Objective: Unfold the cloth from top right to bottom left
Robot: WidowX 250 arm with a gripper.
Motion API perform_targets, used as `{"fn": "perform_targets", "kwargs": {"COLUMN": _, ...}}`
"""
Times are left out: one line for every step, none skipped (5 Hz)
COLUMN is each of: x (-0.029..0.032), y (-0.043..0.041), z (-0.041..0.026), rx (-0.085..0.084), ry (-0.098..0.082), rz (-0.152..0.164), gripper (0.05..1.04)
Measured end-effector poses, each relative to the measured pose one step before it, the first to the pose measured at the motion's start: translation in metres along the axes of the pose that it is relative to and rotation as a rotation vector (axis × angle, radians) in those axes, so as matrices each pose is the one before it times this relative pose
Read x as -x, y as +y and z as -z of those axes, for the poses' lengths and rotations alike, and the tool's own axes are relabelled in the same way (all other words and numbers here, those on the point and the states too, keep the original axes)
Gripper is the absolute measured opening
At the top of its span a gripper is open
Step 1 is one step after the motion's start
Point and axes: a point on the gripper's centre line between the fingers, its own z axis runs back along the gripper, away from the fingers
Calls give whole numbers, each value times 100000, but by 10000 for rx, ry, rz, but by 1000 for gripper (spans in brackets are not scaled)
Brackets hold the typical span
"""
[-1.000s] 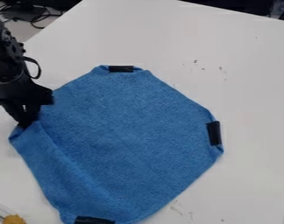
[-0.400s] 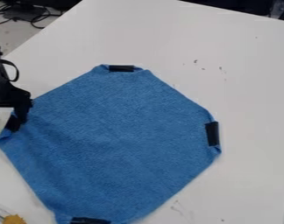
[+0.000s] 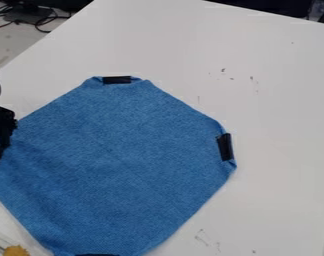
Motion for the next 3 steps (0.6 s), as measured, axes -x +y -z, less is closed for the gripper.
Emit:
{"fn": "perform_targets", "kwargs": {"x": -761, "y": -944, "z": -327, "rx": 373, "ry": -28, "rz": 348, "gripper": 1003}}
{"fn": "perform_targets", "kwargs": {"x": -2088, "y": -1945, "z": -1031, "rx": 439, "ry": 3, "rz": 928, "gripper": 1002}}
{"fn": "perform_targets", "kwargs": {"x": -1648, "y": -2089, "z": -2344, "rx": 96, "ry": 235, "rz": 890, "gripper": 1003}}
